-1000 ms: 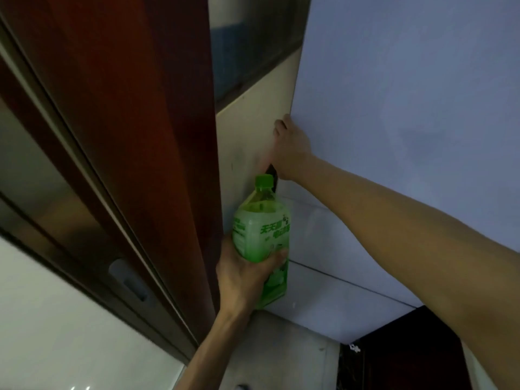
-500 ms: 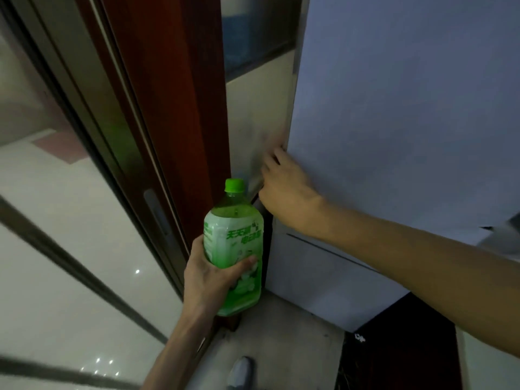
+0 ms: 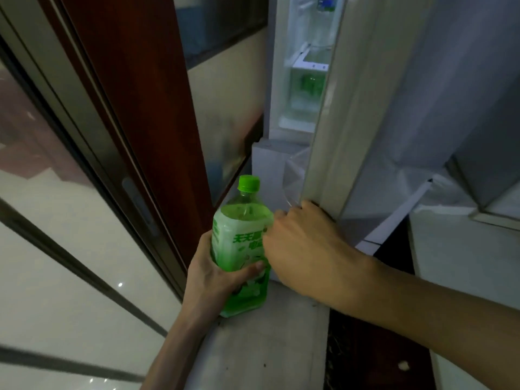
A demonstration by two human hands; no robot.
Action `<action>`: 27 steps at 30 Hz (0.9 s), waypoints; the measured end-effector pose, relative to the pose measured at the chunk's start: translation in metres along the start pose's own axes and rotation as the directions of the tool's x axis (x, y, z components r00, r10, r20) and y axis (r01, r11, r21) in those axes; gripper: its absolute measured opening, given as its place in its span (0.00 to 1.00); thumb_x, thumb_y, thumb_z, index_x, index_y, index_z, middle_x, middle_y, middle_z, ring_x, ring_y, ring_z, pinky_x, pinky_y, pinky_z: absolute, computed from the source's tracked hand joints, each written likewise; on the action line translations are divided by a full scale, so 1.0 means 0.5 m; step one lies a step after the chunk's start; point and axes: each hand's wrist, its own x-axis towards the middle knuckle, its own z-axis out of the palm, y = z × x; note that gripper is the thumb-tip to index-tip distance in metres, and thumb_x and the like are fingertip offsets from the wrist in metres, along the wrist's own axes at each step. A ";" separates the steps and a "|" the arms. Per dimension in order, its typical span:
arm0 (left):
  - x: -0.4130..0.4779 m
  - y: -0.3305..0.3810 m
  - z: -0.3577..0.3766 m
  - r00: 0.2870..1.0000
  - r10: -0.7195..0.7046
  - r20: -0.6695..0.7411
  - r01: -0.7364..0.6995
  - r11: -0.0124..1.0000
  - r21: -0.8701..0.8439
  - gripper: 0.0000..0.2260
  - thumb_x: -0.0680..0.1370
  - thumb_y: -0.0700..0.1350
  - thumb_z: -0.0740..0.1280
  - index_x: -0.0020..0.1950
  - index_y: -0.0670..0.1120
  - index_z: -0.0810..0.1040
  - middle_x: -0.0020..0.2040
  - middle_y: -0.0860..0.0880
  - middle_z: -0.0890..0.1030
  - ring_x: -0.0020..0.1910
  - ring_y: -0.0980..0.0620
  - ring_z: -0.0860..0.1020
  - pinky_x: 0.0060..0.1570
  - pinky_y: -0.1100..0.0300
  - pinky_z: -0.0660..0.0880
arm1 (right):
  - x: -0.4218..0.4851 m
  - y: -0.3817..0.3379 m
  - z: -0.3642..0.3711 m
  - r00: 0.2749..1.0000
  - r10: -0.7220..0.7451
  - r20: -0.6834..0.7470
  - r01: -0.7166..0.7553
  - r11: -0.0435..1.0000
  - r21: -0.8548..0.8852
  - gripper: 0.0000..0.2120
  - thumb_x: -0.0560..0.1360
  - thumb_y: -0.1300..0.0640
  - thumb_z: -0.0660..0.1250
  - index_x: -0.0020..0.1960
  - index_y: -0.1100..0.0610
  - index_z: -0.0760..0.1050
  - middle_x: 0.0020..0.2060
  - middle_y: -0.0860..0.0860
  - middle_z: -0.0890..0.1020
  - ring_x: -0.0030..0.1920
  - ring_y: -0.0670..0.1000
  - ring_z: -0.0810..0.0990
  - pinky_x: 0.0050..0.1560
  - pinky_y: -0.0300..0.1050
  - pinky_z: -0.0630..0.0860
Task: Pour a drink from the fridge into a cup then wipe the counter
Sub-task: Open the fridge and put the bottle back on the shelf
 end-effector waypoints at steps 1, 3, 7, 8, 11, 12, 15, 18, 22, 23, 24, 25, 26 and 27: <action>-0.001 0.003 -0.001 0.999 0.012 0.033 -0.012 1.000 0.000 0.34 0.58 0.46 0.83 0.61 0.50 0.73 0.49 0.53 0.84 0.47 0.55 0.83 0.39 0.62 0.79 | -0.011 -0.002 0.004 1.000 0.021 0.002 -0.021 0.999 0.037 0.18 0.78 0.57 0.60 0.32 0.54 0.57 0.34 0.52 0.66 0.34 0.51 0.64 0.38 0.45 0.66; 0.005 0.007 -0.004 0.994 0.037 0.104 -0.038 0.999 0.002 0.32 0.59 0.45 0.83 0.60 0.50 0.74 0.49 0.54 0.84 0.46 0.56 0.83 0.38 0.63 0.79 | -0.029 -0.004 0.004 0.994 0.106 -0.010 -0.104 0.988 0.112 0.16 0.79 0.54 0.59 0.34 0.55 0.61 0.38 0.54 0.72 0.33 0.51 0.67 0.30 0.41 0.57; 0.023 0.011 -0.005 0.976 0.058 0.210 -0.063 0.998 0.014 0.35 0.56 0.51 0.82 0.59 0.51 0.74 0.49 0.52 0.84 0.47 0.54 0.84 0.40 0.55 0.82 | -0.063 -0.001 0.015 0.961 0.276 0.030 -0.278 0.951 0.134 0.19 0.64 0.46 0.76 0.32 0.49 0.66 0.29 0.51 0.77 0.26 0.51 0.76 0.28 0.37 0.43; 0.028 0.011 -0.003 0.970 0.063 0.235 -0.068 0.998 0.016 0.35 0.55 0.53 0.82 0.59 0.51 0.74 0.50 0.51 0.84 0.48 0.52 0.84 0.42 0.52 0.82 | -0.067 0.003 0.017 0.940 0.341 -0.011 -0.336 0.930 0.151 0.22 0.61 0.45 0.78 0.31 0.50 0.64 0.26 0.50 0.75 0.22 0.51 0.74 0.29 0.36 0.42; 0.041 0.017 0.011 0.953 0.076 0.295 -0.086 0.996 0.022 0.36 0.55 0.54 0.82 0.59 0.51 0.73 0.50 0.51 0.84 0.49 0.52 0.84 0.45 0.48 0.82 | -0.080 0.007 0.038 0.898 0.437 -0.054 -0.427 0.894 0.133 0.15 0.68 0.46 0.73 0.34 0.53 0.71 0.31 0.50 0.76 0.26 0.52 0.75 0.24 0.40 0.52; 0.044 0.020 0.018 0.947 0.082 0.311 -0.094 0.995 0.026 0.36 0.54 0.55 0.81 0.59 0.51 0.74 0.50 0.51 0.84 0.48 0.52 0.84 0.45 0.49 0.82 | -0.084 0.009 0.035 0.879 0.472 -0.073 -0.458 0.876 0.151 0.12 0.70 0.46 0.71 0.36 0.53 0.74 0.34 0.50 0.76 0.29 0.52 0.75 0.25 0.41 0.55; 0.052 0.029 0.046 0.930 0.108 0.350 -0.125 0.992 0.027 0.34 0.55 0.54 0.81 0.58 0.52 0.74 0.50 0.51 0.84 0.48 0.53 0.84 0.46 0.49 0.82 | -0.095 0.021 0.043 0.822 0.562 -0.089 -0.523 0.807 0.273 0.12 0.80 0.48 0.58 0.55 0.56 0.72 0.54 0.52 0.72 0.46 0.54 0.77 0.32 0.47 0.68; 0.054 0.039 0.075 0.914 0.127 0.386 -0.147 0.989 0.023 0.34 0.56 0.54 0.81 0.59 0.54 0.74 0.51 0.52 0.84 0.49 0.55 0.83 0.47 0.51 0.82 | -0.119 0.027 0.052 0.797 0.601 -0.058 -0.563 0.775 0.286 0.14 0.79 0.54 0.58 0.63 0.57 0.69 0.63 0.54 0.67 0.57 0.55 0.71 0.40 0.48 0.73; 0.053 0.050 0.117 0.883 0.147 0.445 -0.168 0.986 0.008 0.33 0.56 0.54 0.82 0.58 0.55 0.74 0.51 0.53 0.84 0.50 0.55 0.83 0.48 0.50 0.81 | -0.159 0.036 0.076 0.738 0.674 0.011 -0.656 0.714 0.245 0.15 0.77 0.52 0.60 0.61 0.58 0.70 0.61 0.55 0.69 0.60 0.55 0.67 0.40 0.47 0.69; 0.050 0.053 0.129 0.874 0.154 0.460 -0.174 0.985 0.002 0.33 0.56 0.54 0.82 0.58 0.54 0.74 0.51 0.54 0.84 0.50 0.55 0.83 0.48 0.52 0.81 | -0.170 0.038 0.081 0.717 0.696 0.030 -0.680 0.690 0.249 0.14 0.78 0.52 0.60 0.59 0.58 0.71 0.58 0.55 0.70 0.59 0.55 0.67 0.39 0.46 0.68; 0.047 0.054 0.139 0.867 0.158 0.472 -0.179 0.984 0.000 0.33 0.56 0.52 0.83 0.58 0.53 0.74 0.51 0.54 0.84 0.49 0.56 0.83 0.47 0.55 0.81 | -0.179 0.038 0.085 0.707 0.707 0.038 -0.692 0.679 0.247 0.12 0.78 0.52 0.59 0.58 0.58 0.71 0.56 0.55 0.71 0.58 0.55 0.67 0.39 0.46 0.66; 0.044 0.056 0.148 0.860 0.164 0.483 -0.187 0.982 0.001 0.33 0.56 0.51 0.84 0.57 0.52 0.74 0.50 0.54 0.84 0.49 0.56 0.83 0.45 0.58 0.81 | -0.187 0.039 0.088 0.700 0.713 0.038 -0.698 0.673 0.243 0.12 0.78 0.52 0.59 0.56 0.58 0.71 0.55 0.55 0.71 0.58 0.55 0.67 0.39 0.47 0.66; 0.040 0.058 0.158 0.852 0.168 0.495 -0.193 0.981 0.000 0.33 0.56 0.49 0.84 0.57 0.51 0.75 0.50 0.53 0.84 0.48 0.57 0.83 0.43 0.61 0.80 | -0.196 0.039 0.092 0.691 0.722 0.041 -0.708 0.663 0.243 0.11 0.78 0.52 0.59 0.56 0.58 0.71 0.54 0.55 0.72 0.58 0.55 0.68 0.40 0.47 0.66; 0.035 0.060 0.168 0.845 0.170 0.508 -0.194 0.981 -0.007 0.31 0.57 0.46 0.84 0.56 0.50 0.75 0.49 0.53 0.84 0.47 0.57 0.83 0.41 0.63 0.80 | -0.205 0.039 0.093 0.678 0.733 0.053 -0.721 0.649 0.242 0.11 0.78 0.53 0.59 0.56 0.58 0.71 0.53 0.55 0.72 0.58 0.55 0.68 0.41 0.47 0.67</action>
